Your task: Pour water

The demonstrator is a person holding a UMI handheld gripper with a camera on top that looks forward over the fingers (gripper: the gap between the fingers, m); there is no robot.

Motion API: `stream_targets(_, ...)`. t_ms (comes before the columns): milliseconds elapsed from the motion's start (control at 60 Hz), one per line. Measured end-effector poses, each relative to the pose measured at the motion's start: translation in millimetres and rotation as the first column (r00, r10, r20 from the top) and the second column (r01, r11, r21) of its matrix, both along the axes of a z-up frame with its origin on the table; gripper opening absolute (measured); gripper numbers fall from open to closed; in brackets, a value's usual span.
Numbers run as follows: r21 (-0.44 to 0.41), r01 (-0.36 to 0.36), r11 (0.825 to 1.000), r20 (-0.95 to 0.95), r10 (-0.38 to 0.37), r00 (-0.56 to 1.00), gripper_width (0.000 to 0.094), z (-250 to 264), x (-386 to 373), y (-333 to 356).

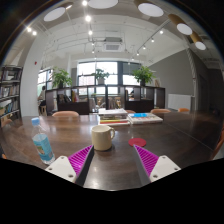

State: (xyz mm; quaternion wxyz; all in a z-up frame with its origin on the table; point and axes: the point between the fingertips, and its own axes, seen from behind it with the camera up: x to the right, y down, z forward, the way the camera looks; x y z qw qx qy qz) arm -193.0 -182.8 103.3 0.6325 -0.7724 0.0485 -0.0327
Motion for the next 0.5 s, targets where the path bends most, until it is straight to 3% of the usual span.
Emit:
stream_targets(250,0.040,-0.150,0.988,-0.037,0.151,0.988,0.0790,8.5,-121.5,-9.9)
stream_targets(417,0.075,-0.268,0.961,-0.054,0.272,0.961,0.0797,21.3,-217.4,-17.5)
stream_targets(500,0.078,-0.289,0.954,-0.047,0.294,0.955,0.0791,22.8,-237.0,-7.3)
